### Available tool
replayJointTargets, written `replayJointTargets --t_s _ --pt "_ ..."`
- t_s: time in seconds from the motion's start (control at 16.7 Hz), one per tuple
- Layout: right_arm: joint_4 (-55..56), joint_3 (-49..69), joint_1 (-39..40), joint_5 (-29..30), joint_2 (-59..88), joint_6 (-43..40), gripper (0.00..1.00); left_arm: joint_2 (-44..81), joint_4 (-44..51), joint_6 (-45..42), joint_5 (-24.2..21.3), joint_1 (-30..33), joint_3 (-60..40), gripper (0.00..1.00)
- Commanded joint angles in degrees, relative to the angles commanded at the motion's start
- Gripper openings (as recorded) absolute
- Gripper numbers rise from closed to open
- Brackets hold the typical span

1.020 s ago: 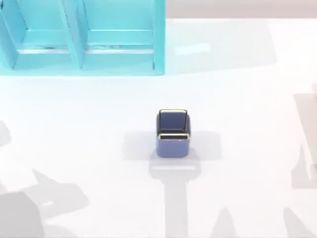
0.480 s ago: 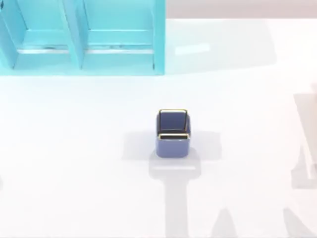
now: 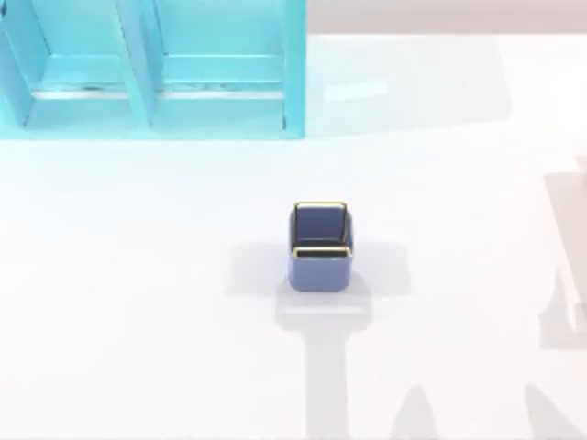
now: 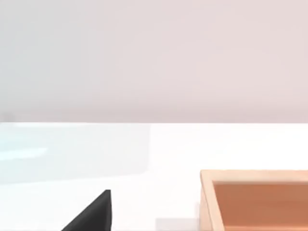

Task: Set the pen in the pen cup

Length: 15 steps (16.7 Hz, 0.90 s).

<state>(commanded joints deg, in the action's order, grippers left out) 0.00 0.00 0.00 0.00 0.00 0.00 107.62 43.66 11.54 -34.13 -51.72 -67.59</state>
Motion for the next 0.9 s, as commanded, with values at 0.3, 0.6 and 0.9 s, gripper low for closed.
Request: replayJointTargets --t_s 0.3,0.6,0.9 --pt "0.0 0.0 0.0 0.0 0.0 0.0 1.00 3.6 -6.4 3.2 0.2 2.4 1.3 1.00" --pt "0.0 0.0 0.0 0.0 0.0 0.0 1.00 10.2 -19.8 9.0 1.0 7.4 4.4 1.00" --pt "0.0 0.0 0.0 0.0 0.0 0.0 1.00 11.9 -22.7 10.6 1.2 8.9 5.1 1.00"
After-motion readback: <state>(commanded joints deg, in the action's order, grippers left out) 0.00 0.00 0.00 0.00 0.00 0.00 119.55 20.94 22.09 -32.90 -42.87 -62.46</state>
